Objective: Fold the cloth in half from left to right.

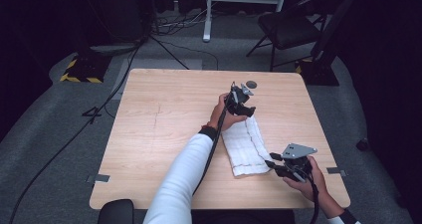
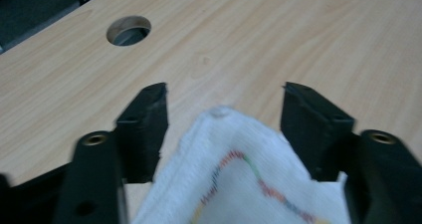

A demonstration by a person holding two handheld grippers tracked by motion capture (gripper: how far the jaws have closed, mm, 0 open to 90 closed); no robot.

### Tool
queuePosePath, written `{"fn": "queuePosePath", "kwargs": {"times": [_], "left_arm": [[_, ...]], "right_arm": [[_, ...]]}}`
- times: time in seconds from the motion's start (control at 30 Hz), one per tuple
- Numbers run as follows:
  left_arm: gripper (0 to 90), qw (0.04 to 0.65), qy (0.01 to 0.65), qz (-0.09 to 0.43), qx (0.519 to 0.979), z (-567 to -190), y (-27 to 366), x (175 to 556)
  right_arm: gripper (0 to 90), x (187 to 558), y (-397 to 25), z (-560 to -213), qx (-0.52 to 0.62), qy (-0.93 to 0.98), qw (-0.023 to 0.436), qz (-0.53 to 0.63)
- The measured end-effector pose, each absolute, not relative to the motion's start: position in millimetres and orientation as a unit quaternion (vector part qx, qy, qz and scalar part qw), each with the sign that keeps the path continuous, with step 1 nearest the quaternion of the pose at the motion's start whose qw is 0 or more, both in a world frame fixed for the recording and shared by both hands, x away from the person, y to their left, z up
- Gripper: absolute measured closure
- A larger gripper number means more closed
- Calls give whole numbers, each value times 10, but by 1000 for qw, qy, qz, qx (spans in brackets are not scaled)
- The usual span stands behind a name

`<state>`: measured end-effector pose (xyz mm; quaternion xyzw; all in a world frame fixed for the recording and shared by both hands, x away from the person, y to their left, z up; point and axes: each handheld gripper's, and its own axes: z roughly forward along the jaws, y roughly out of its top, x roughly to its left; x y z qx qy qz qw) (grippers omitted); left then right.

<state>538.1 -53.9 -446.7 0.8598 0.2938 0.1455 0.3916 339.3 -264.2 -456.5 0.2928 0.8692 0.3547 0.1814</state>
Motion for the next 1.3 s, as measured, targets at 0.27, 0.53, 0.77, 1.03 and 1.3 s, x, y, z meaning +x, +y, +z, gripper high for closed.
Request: {"fn": "queuePosePath", "kwargs": {"times": [0.27, 0.53, 0.77, 1.03, 1.3], "left_arm": [[244, 377, 241, 122, 886, -4529, -109, 4718], [225, 366, 181, 79, 909, -4709, -51, 4169], [244, 342, 167, 77, 921, -4879, -21, 4018], [248, 341, 178, 66, 921, -4922, 113, 4004], [248, 340, 182, 62, 921, -4926, 276, 3917]], "right_arm": [[472, 3547, -2731, -4579, 319, 862, 189, 346], [433, 3812, -2835, -4682, 338, 859, 190, 335], [444, 3986, -2791, -4807, 332, 870, 182, 317], [452, 4040, -2680, -4873, 316, 881, 170, 308], [433, 3944, -2565, -4888, 300, 887, 138, 323]]}}
